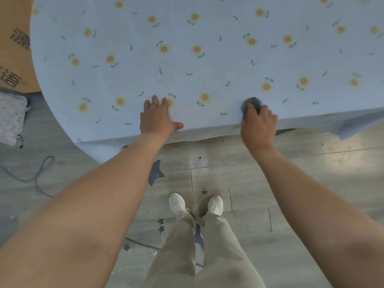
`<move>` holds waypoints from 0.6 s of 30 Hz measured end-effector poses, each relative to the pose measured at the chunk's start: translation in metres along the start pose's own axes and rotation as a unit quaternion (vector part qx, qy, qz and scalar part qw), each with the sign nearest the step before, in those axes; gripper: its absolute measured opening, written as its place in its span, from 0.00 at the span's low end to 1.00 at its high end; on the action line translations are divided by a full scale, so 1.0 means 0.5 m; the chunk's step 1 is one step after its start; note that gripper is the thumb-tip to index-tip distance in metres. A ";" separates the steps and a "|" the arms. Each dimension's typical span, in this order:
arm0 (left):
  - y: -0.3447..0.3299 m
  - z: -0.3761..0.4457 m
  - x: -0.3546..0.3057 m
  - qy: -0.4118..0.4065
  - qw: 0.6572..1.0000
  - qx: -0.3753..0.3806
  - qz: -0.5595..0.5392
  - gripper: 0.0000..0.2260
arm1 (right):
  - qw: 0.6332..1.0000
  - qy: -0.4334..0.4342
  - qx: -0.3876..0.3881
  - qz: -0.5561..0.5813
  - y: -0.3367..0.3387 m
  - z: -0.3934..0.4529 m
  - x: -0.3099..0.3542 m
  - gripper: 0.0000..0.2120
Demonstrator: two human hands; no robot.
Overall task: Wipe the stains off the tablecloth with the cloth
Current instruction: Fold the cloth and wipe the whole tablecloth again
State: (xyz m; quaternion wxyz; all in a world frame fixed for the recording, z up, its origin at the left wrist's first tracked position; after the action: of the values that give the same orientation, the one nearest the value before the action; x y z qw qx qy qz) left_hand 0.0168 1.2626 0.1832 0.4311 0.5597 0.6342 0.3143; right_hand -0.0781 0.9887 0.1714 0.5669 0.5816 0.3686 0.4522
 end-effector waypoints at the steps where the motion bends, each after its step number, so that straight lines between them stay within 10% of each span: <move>1: 0.001 0.000 0.000 -0.003 1.000 0.000 0.001 0.46 | 0.998 -0.061 0.004 0.002 -0.003 0.004 -0.003 0.19; 4: 0.001 -0.004 0.003 -0.010 1.000 0.008 -0.008 0.46 | 0.989 -0.140 -0.006 0.044 -0.003 0.015 0.092 0.21; 10: 0.039 -0.003 0.040 -0.070 0.992 0.105 0.016 0.42 | 0.978 0.140 0.116 0.097 -0.018 -0.008 0.355 0.23; 14: 0.101 -0.017 0.068 -0.034 0.986 0.062 -0.150 0.15 | 0.973 0.128 0.141 0.130 0.035 0.026 0.353 0.14; 18: 0.172 -0.052 0.062 0.047 0.845 0.105 -0.522 0.10 | 0.950 0.208 0.111 0.207 0.144 0.043 0.392 0.14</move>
State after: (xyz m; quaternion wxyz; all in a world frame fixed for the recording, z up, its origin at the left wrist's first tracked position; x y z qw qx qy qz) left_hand 0.0311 1.3103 0.2640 0.4400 0.1727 0.8812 0.0009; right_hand -0.0013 1.1601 0.2654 0.3037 0.5977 0.3977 0.6264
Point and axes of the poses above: each hand's wrist, its own z-axis towards the middle knuckle, its own y-axis out of the back of the hand, x = y × z, the point moved 3 cm from there along z, towards the middle knuckle, and after that the axes turned 2 degrees about y, right-handed, at the moved point
